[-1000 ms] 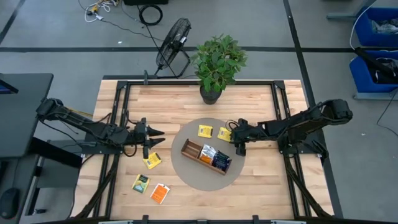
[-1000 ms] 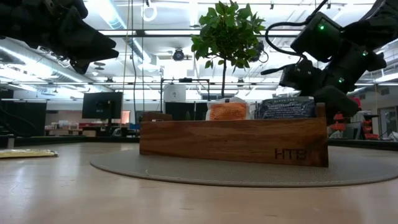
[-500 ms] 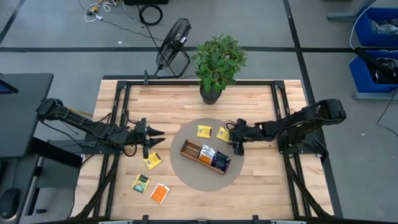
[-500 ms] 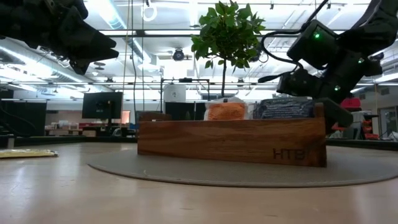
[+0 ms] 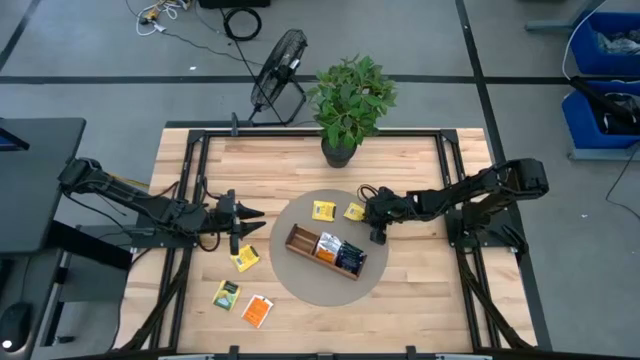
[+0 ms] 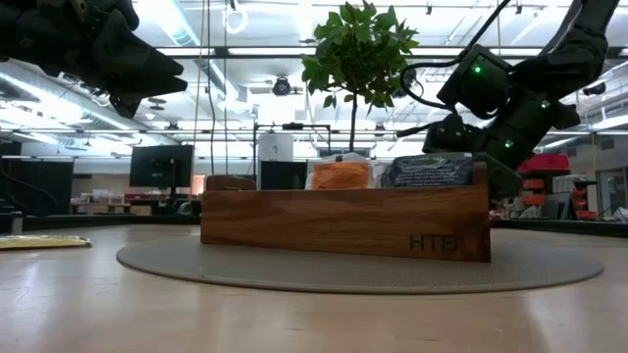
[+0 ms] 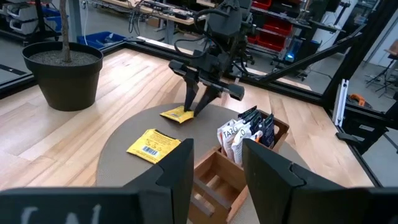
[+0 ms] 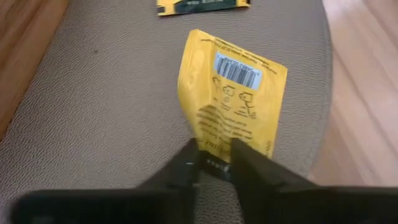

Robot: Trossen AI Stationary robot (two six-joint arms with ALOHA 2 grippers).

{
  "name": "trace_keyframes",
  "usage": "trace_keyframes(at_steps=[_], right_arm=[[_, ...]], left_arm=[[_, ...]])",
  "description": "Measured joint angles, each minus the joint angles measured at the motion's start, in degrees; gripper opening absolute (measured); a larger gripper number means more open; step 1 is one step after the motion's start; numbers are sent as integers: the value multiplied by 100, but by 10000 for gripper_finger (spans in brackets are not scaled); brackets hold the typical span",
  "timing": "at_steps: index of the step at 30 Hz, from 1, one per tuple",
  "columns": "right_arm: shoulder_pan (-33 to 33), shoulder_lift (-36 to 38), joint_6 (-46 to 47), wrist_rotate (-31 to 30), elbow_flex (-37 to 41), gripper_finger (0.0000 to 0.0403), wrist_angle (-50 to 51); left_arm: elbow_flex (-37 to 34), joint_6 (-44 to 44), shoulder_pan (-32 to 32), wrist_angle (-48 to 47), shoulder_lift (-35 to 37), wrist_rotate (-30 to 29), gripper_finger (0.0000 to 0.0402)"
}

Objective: Pick & Place Tea
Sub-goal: Put the yellow tea bag into the left section of the wooden organizer

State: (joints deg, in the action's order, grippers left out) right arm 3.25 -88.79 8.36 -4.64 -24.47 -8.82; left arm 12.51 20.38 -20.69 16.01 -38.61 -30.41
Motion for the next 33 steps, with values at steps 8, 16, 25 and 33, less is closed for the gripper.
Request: trace_keyframes(at_steps=[8, 16, 25, 33], right_arm=[[-34, 84, -19, 8, 31, 12, -34], [-45, 925, 6, 33, 109, 2, 543], [-44, 1666, 430, 213, 28, 0, 796], [-111, 1697, 756, 1072, -600, 0, 731]], left_arm=[[0, 1, -2, 0, 0, 0, 140], [0, -171, 0, 48, -2, 0, 140], [2, -822, 50, 490, 0, -3, 140], [2, -1168, 664, 629, -224, 164, 140]])
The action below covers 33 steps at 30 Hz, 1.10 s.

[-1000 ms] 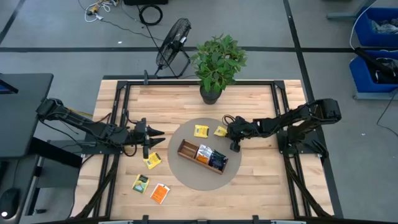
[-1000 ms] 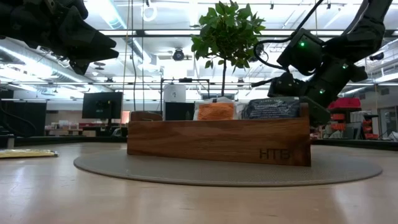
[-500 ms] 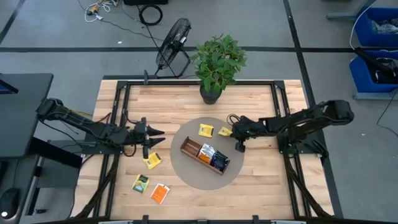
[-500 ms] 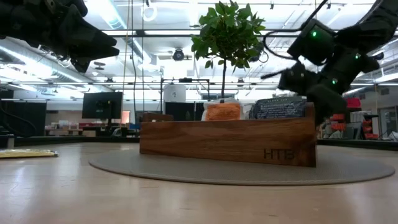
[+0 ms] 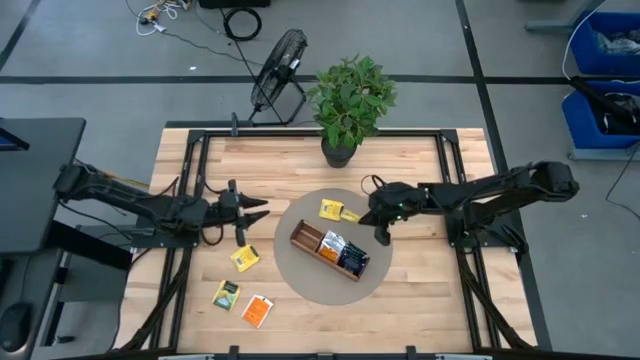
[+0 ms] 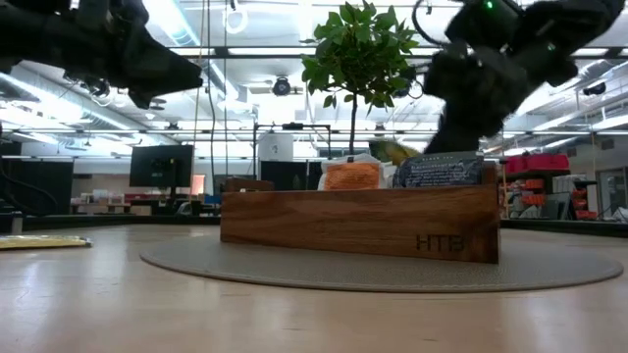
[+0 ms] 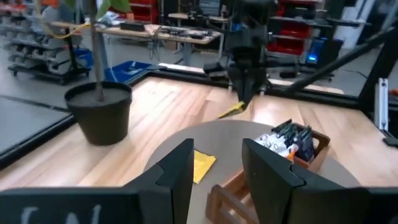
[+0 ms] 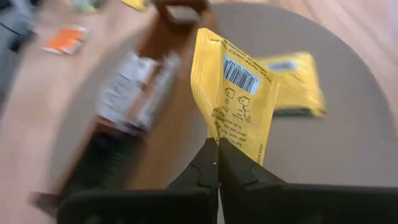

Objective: Pick & Place Tea
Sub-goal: Put the yellow tea bag into the left section of the wooden organizer

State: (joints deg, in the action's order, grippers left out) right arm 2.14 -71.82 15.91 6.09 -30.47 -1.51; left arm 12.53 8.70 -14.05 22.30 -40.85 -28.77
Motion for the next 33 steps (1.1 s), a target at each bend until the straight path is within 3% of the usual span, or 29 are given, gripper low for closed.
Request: trace_keyframes(at_steps=[9, 21, 33], right_arm=[[-130, -19, 60, 665, -570, 0, -25], [-381, -19, 56, 702, -825, 0, -276], [-464, -19, -54, 704, -825, 0, -380]], left_arm=[[28, -400, 373, 1113, -1267, 703, 140], [1487, -1222, 453, 1186, -3192, 1019, 140], [2718, -1654, 497, 1248, -4554, 1661, 140]])
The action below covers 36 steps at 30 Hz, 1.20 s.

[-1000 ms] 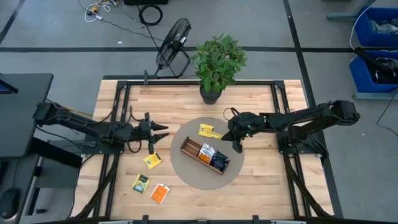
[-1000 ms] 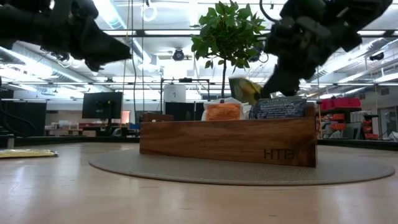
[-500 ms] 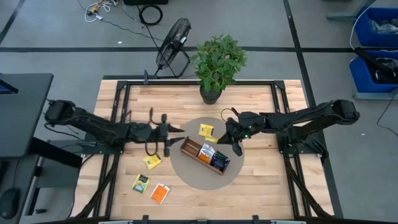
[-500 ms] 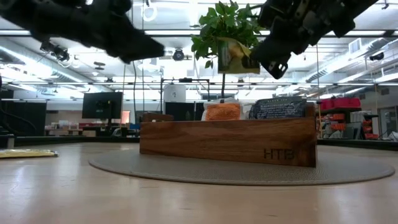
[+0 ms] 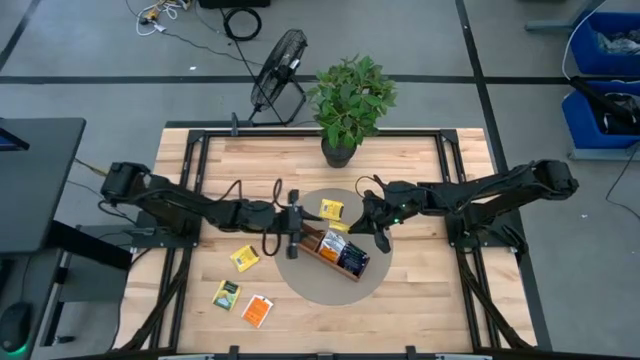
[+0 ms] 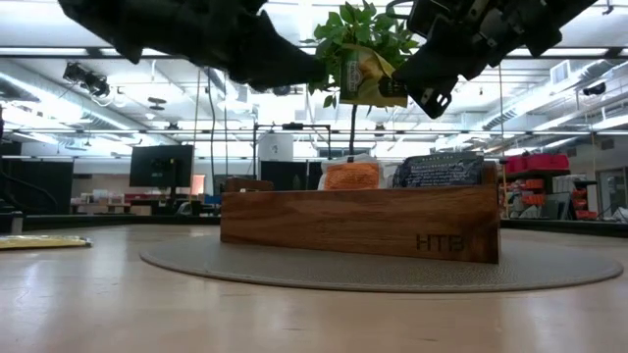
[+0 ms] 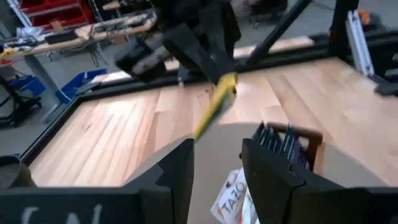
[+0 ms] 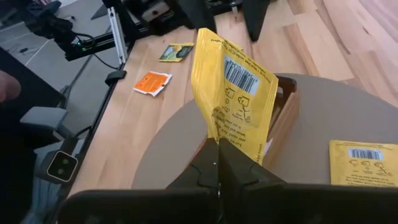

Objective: Pick & Place Tea
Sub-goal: Put the yellow tea bag into the left section of the wooden organizer

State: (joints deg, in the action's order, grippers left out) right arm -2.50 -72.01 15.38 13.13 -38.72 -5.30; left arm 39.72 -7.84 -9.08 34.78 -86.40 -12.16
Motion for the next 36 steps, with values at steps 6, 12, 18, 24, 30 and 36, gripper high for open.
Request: trace_keyframes(at_steps=[6, 12, 18, 24, 30, 36], right_arm=[[0, 0, -44, 89, 0, 0, -2], [2, 0, -129, 89, 0, 0, -89], [4, 0, -133, 87, -2, 0, -111], [4, 0, -169, 90, -2, 0, -138], [-4, 0, -265, -130, -2, 3, -139], [4, 0, -533, -236, -10, 44, 34]], left_arm=[[257, -103, 33, 66, -334, 2, 140], [485, -231, 79, 121, -438, 204, 140], [584, -168, 236, 76, -447, 260, 137], [582, -141, 330, -59, -447, 881, 77], [580, -23, 331, -34, -447, 986, 15], [580, 101, 350, -325, -430, 968, 11]])
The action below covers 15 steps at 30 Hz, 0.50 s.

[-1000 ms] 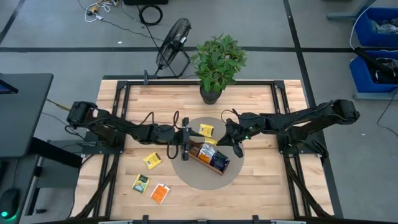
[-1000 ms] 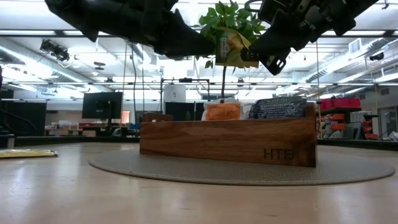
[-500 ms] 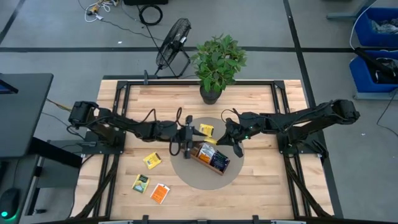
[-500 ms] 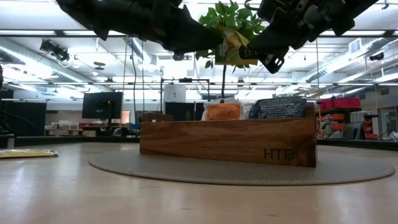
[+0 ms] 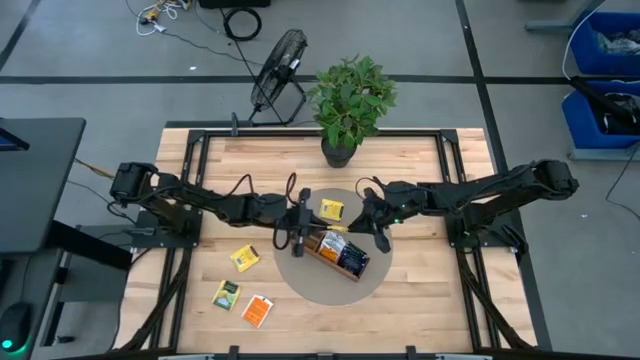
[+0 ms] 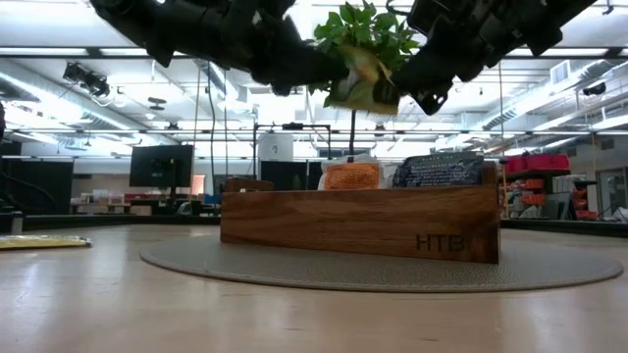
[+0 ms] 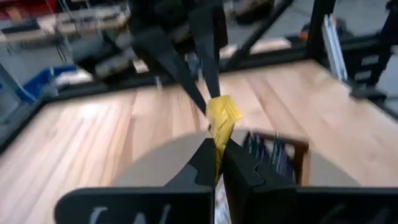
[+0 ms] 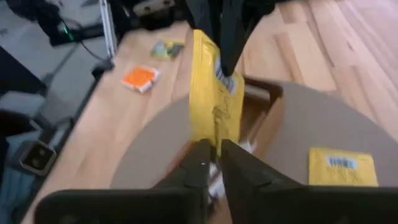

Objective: Pick & Place Tea
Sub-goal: Put the yellow tea bag into the left section of the wooden organizer

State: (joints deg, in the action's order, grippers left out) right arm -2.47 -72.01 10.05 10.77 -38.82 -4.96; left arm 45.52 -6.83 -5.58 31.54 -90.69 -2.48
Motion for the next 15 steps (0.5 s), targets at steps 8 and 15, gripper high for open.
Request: trace_keyframes(at_steps=[8, 15], right_arm=[[1, 0, 20, -4, -1, 126, 680], [1, 0, -53, -560, -1, 165, 760]], left_arm=[[-7, 251, 64, -1043, 120, -70, 11], [-4, 495, 105, -1565, 445, -114, 11]])
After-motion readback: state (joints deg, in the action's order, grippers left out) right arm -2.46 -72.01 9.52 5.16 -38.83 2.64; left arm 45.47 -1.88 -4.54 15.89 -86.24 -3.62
